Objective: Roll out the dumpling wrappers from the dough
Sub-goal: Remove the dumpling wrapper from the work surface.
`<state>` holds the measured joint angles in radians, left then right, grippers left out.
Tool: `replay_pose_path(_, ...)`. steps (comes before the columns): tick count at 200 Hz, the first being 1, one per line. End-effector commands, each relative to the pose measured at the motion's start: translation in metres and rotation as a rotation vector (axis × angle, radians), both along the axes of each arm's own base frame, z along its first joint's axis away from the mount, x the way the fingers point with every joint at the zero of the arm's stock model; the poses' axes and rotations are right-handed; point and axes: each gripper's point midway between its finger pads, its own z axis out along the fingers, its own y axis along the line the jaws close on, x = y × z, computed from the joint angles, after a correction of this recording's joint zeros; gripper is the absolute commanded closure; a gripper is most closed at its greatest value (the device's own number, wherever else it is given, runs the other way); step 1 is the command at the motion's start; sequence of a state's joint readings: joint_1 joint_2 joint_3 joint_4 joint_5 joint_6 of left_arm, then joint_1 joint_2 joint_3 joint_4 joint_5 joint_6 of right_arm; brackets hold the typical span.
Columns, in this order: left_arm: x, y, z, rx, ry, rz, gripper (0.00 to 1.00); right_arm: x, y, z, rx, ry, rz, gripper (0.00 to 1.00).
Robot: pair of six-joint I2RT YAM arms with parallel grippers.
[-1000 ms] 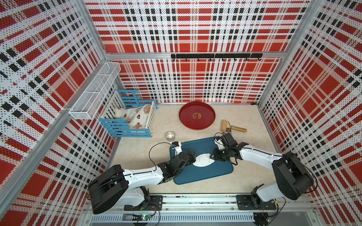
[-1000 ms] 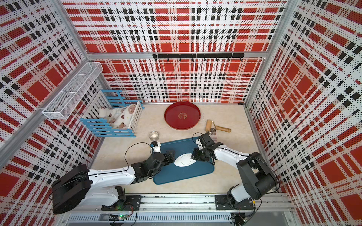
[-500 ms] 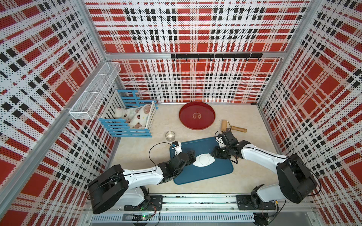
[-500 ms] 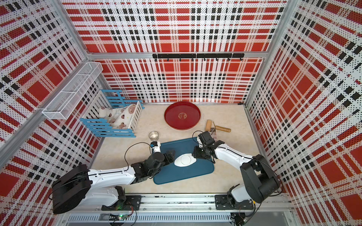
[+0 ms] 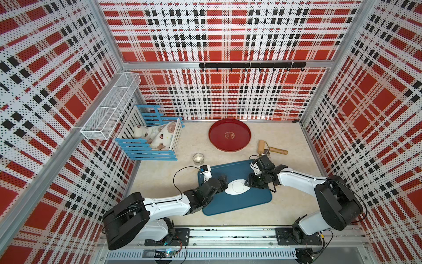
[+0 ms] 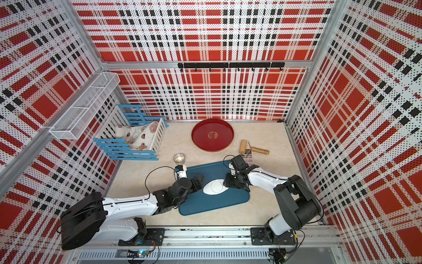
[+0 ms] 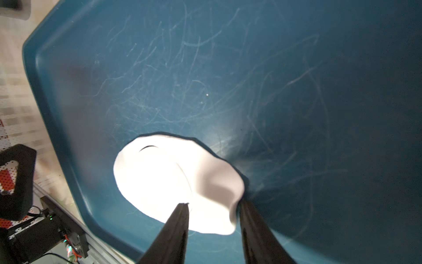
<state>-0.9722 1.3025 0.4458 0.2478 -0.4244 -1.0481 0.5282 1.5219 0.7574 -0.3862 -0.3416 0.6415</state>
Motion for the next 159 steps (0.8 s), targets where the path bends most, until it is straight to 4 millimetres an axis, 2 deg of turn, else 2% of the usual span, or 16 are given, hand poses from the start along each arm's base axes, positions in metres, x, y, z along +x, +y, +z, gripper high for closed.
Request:
replay_pose_path(1, 0.000, 0.001, 0.002, -0.010, -0.012, 0.006, 0.14, -0.006, 0.008, -0.003, 0.042, 0.026, 0.011, 0.57)
replay_pose_path(32, -0.001, 0.002, 0.001, -0.009, -0.011, 0.007, 0.14, -0.005, 0.012, 0.001, 0.071, 0.022, 0.010, 0.57)
replay_pose_path(97, 0.000, 0.002, 0.002, -0.010, -0.013, 0.011, 0.14, 0.000, 0.021, 0.024, 0.132, -0.022, 0.023, 0.58)
replay_pose_path(159, 0.000, 0.001, 0.002, -0.011, -0.011, 0.010, 0.13, 0.001, 0.014, 0.031, 0.097, -0.049, 0.017, 0.58)
